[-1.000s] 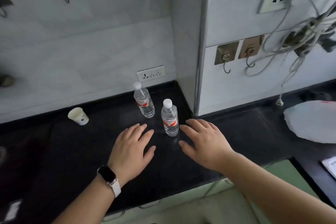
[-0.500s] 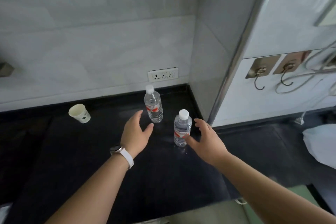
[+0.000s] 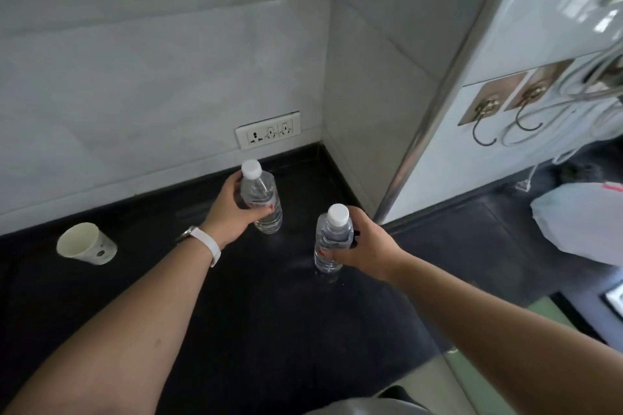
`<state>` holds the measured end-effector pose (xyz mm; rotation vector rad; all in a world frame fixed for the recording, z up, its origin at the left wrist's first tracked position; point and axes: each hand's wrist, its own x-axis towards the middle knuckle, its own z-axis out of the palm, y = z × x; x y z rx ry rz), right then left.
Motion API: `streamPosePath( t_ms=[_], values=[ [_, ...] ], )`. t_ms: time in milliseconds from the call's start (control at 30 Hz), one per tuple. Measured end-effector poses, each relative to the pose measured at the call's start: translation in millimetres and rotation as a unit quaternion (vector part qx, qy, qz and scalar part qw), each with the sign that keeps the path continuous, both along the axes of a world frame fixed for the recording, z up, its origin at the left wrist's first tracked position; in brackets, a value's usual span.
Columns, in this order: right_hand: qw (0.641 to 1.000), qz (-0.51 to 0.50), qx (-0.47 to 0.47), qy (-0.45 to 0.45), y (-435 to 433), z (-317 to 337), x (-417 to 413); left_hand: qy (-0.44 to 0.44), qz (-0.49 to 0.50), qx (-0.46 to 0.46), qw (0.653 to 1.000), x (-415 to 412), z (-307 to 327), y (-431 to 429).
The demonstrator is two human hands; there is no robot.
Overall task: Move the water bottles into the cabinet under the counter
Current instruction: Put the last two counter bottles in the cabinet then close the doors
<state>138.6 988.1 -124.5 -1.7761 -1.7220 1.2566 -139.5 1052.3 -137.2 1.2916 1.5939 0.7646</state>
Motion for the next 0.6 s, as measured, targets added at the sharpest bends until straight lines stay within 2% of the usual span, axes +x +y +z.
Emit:
streamPosePath(
  t_ms=[167,300,600],
  values=[
    [1.000,-0.005,-0.008,-0.008,6.4,-8.9,-5.5,0.006,-0.029,0.006,1.000,-3.4,-10.7,15.1],
    [1.000,-0.027,0.005,-0.008,9.4,-15.4,-8.4,-0.025,0.028,0.031,0.999,8.4,-15.6,4.6],
    [0.999,-0.042,0.012,0.027,9.6,-12.5,-8.5,-0.005,0.141,0.059,0.988,28.7,-14.0,-24.1]
  ],
)
